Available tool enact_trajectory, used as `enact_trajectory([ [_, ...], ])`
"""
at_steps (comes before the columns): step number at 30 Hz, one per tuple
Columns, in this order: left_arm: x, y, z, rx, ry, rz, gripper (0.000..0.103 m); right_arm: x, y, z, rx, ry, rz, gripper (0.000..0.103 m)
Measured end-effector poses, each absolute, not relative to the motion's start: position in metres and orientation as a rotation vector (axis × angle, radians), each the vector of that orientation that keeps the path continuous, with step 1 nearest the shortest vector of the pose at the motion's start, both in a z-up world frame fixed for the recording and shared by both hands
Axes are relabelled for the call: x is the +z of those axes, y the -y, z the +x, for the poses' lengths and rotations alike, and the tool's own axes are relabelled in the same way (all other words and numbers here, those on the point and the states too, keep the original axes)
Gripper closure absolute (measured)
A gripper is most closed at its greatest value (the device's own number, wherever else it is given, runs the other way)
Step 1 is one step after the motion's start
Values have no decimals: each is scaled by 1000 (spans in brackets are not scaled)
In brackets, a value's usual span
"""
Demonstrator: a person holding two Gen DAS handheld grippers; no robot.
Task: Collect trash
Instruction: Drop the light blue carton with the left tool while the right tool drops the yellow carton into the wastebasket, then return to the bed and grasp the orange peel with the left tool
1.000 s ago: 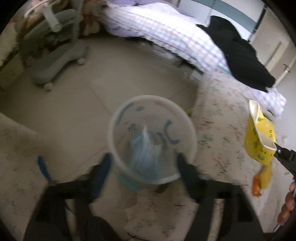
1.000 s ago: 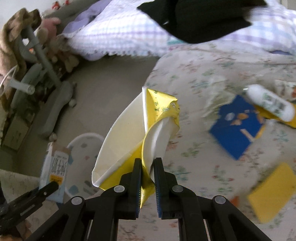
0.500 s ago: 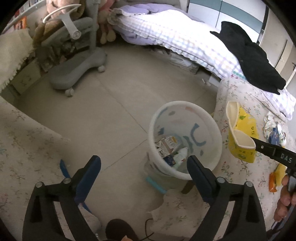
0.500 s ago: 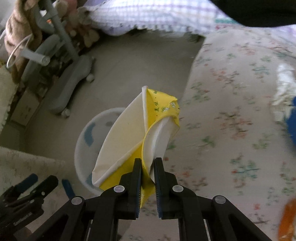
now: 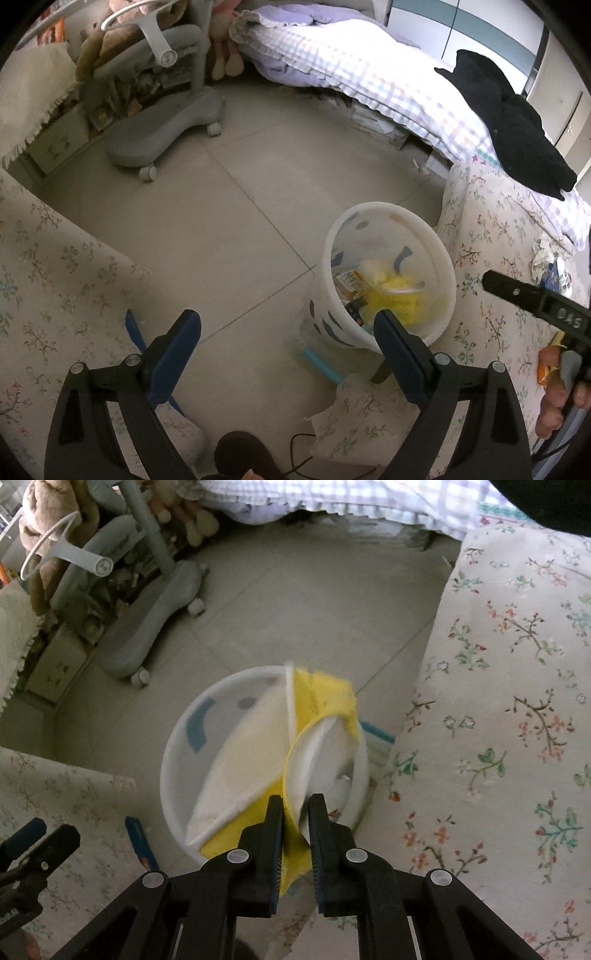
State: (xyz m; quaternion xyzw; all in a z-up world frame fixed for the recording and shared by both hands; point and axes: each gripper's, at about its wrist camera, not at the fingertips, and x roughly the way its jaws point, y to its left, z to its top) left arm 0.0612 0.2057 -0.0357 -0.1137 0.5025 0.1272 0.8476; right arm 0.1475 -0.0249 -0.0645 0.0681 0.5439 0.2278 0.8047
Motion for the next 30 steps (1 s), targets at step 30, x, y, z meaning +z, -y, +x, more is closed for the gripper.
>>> enact_trajectory([
  [30,-31,-44,90,-79,-1166,-110,7,7,248,102,102,-1019,165,23],
])
